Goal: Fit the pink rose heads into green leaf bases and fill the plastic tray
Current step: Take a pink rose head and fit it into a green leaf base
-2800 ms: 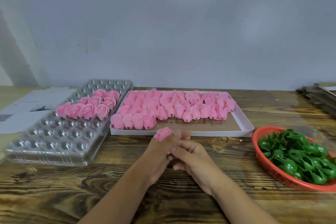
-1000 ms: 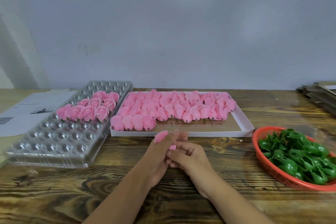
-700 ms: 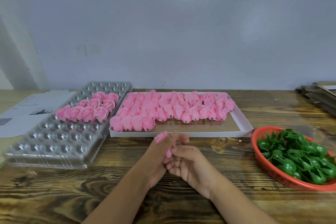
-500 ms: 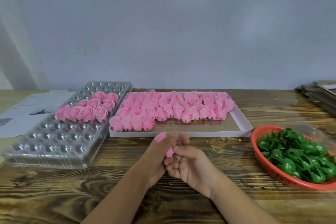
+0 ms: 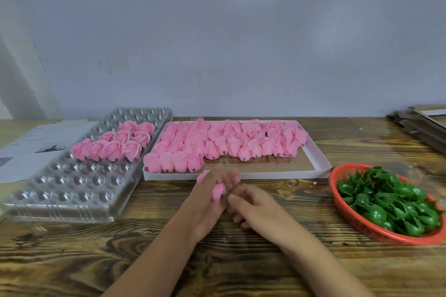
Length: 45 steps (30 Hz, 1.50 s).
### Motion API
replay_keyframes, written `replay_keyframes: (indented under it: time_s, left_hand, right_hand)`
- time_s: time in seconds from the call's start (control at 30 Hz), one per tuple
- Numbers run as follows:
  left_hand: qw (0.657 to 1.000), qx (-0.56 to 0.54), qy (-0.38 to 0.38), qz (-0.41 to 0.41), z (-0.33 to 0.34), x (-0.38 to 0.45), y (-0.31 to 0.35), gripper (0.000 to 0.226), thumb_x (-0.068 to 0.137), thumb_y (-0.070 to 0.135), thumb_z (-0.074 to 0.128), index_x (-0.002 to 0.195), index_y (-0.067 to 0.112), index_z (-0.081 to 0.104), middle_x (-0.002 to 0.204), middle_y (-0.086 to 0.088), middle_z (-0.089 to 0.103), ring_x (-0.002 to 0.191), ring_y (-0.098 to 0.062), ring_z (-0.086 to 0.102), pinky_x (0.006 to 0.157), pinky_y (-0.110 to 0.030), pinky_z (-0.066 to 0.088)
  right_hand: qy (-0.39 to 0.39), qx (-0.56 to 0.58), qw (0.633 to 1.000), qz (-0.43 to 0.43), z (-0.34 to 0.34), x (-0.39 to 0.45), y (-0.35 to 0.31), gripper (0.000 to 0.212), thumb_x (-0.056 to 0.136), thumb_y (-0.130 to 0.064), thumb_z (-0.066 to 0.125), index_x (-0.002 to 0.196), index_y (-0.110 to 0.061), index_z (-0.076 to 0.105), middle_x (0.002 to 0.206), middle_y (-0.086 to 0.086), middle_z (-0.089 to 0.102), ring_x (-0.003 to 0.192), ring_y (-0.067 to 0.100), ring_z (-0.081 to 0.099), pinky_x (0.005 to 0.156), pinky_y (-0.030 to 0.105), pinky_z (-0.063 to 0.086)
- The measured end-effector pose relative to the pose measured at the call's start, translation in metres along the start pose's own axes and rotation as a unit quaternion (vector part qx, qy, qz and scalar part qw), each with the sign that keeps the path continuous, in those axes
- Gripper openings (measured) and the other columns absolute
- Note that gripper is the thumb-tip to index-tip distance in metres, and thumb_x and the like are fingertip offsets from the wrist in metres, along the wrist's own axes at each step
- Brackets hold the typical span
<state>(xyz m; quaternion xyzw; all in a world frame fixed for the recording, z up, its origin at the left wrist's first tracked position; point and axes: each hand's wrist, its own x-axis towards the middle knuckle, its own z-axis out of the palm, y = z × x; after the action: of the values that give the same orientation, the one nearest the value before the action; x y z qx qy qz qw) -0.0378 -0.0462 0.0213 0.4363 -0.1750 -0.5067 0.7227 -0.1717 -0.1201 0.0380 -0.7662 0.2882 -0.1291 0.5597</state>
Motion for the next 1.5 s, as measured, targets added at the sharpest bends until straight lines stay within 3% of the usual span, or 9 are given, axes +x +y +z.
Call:
replay_keyframes:
  time_s: [0.13,0.23,0.33,0.47,0.63,0.83,0.97,1.33,1.5]
  left_hand:
    - [0.998,-0.065,-0.022,0.009,-0.005,0.003,-0.001,0.041,0.055,0.046,0.097,0.071,0.021,0.068,0.113,-0.006,0.076,0.099,-0.016,0.073,0.087,-0.037,0.058]
    - [0.998,-0.068,-0.019,0.002,-0.009,0.006,-0.002,0.044,0.048,0.047,0.101,0.064,0.023,0.069,0.114,-0.004,0.076,0.099,-0.015,0.074,0.077,-0.033,0.060]
    - [0.998,-0.066,-0.011,-0.003,-0.010,0.006,-0.002,0.037,0.056,0.046,0.097,0.065,0.024,0.069,0.113,-0.004,0.076,0.096,-0.014,0.074,0.071,-0.031,0.059]
    - [0.998,-0.069,-0.001,-0.008,-0.009,0.004,-0.003,0.045,0.073,0.041,0.083,0.103,0.015,0.062,0.109,-0.003,0.077,0.093,-0.014,0.075,0.071,-0.030,0.060]
    - [0.998,-0.060,0.006,-0.010,-0.006,0.003,-0.003,0.078,0.071,0.042,0.083,0.135,0.011,0.052,0.104,-0.002,0.077,0.089,-0.013,0.075,0.069,-0.028,0.060]
    - [0.998,-0.060,0.001,-0.001,-0.007,0.003,-0.003,0.081,0.069,0.042,0.082,0.138,0.014,0.050,0.102,-0.001,0.077,0.087,-0.012,0.074,0.070,-0.028,0.060]
    - [0.999,-0.053,0.002,-0.001,-0.004,0.002,-0.002,0.081,0.070,0.043,0.081,0.138,0.013,0.050,0.101,-0.001,0.077,0.087,-0.012,0.074,0.071,-0.028,0.059]
    - [0.999,-0.054,0.000,-0.004,-0.004,0.001,-0.002,0.074,0.070,0.043,0.080,0.133,0.017,0.051,0.104,0.000,0.077,0.088,-0.011,0.074,0.072,-0.028,0.059]
    - [0.998,-0.067,0.001,-0.006,-0.005,0.003,-0.002,0.063,0.072,0.041,0.081,0.122,0.015,0.054,0.102,-0.001,0.077,0.087,-0.013,0.075,0.069,-0.029,0.059]
  right_hand:
    - [0.097,-0.227,0.966,-0.075,-0.056,-0.016,-0.013,0.007,0.089,-0.026,0.067,0.092,-0.033,0.065,0.081,-0.014,0.067,0.077,-0.004,0.061,0.070,0.013,0.046]
    - [0.191,-0.328,0.923,-0.066,-0.120,-0.019,-0.028,0.015,0.085,-0.023,0.067,0.076,-0.035,0.065,0.071,-0.017,0.067,0.068,-0.006,0.060,0.059,0.018,0.042]
    - [0.257,-0.360,0.897,-0.003,-0.177,-0.014,-0.028,0.013,0.086,-0.016,0.064,0.086,-0.027,0.072,0.076,-0.011,0.068,0.067,0.005,0.063,0.055,0.020,0.045]
    - [0.177,-0.492,0.842,0.132,-0.220,-0.005,-0.006,0.016,0.084,-0.026,0.074,0.097,-0.017,0.077,0.090,0.000,0.074,0.080,0.016,0.066,0.078,0.033,0.056]
    - [0.114,-0.552,0.805,0.185,-0.218,0.001,0.004,0.011,0.082,-0.032,0.076,0.087,-0.022,0.077,0.078,-0.007,0.071,0.074,0.007,0.064,0.063,0.022,0.051]
    - [0.085,-0.605,0.760,0.222,-0.212,0.005,0.004,0.015,0.086,-0.034,0.069,0.089,-0.020,0.068,0.080,-0.006,0.064,0.078,0.011,0.062,0.073,0.024,0.056]
    - [0.112,-0.604,0.761,0.209,-0.212,0.002,0.005,0.012,0.090,-0.021,0.062,0.096,-0.016,0.071,0.084,-0.002,0.066,0.078,0.012,0.063,0.069,0.024,0.056]
    - [0.116,-0.533,0.823,0.157,-0.232,-0.010,-0.025,0.032,0.083,-0.043,0.074,0.064,-0.017,0.074,0.067,0.001,0.070,0.069,0.016,0.065,0.061,0.028,0.049]
    - [0.179,-0.481,0.850,0.121,-0.236,-0.010,-0.027,0.036,0.090,-0.023,0.063,0.057,-0.008,0.060,0.057,0.004,0.062,0.060,0.021,0.058,0.057,0.030,0.042]
